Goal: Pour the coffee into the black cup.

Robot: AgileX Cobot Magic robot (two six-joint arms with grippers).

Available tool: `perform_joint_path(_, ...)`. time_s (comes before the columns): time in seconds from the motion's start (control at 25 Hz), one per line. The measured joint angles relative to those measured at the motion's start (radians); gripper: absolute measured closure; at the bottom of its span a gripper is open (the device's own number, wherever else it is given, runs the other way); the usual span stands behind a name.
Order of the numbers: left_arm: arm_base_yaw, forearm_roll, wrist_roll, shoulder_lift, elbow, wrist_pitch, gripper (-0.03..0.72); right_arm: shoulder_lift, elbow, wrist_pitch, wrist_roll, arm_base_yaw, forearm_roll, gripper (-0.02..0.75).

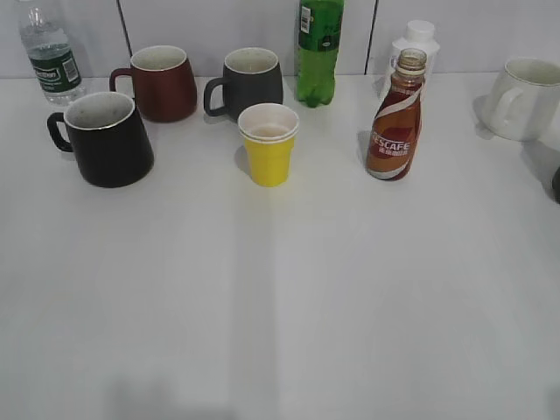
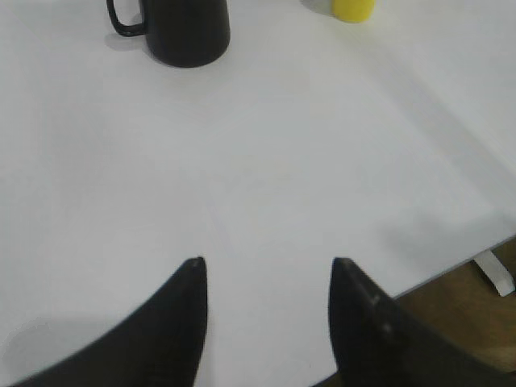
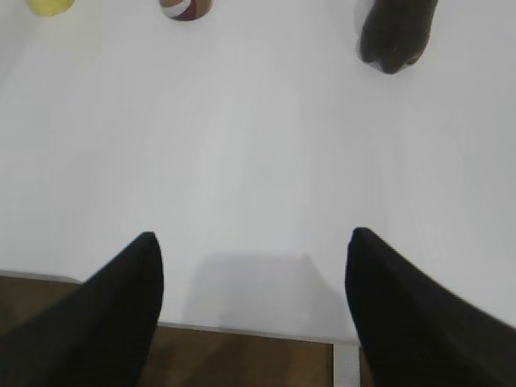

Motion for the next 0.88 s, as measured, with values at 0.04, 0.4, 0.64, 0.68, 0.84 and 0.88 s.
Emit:
perform_joint_path(0.04, 0.000, -0.001, 0.000, 0.000, 0.001, -0.001, 0.316, 0.000, 0.000, -0.001, 0.001, 0.000, -0.008, 0.184)
perform_joint_path(0.4, 0.000, -0.001, 0.003, 0.000, 0.001, -0.007, 0.324, 0.000, 0.000, -0.002, 0.003, 0.000, -0.011, 0.190)
perform_joint_path(0.64, 0.000, -0.001, 0.003, 0.000, 0.001, -0.007, 0.324, 0.000, 0.000, -0.004, 0.003, 0.000, -0.011, 0.204)
perform_joint_path(0.68, 0.000, -0.001, 0.003, -0.001, 0.001, -0.007, 0.324, 0.000, 0.000, -0.004, 0.003, 0.000, -0.011, 0.207)
perform_joint_path(0.84, 0.033, -0.001, 0.003, -0.005, 0.001, -0.007, 0.324, 0.000, 0.000, -0.005, 0.003, 0.000, -0.011, 0.213)
perform_joint_path(0.88, 0.053, -0.001, 0.003, -0.006, 0.001, -0.007, 0.324, 0.000, 0.000, -0.005, 0.003, 0.000, -0.011, 0.213)
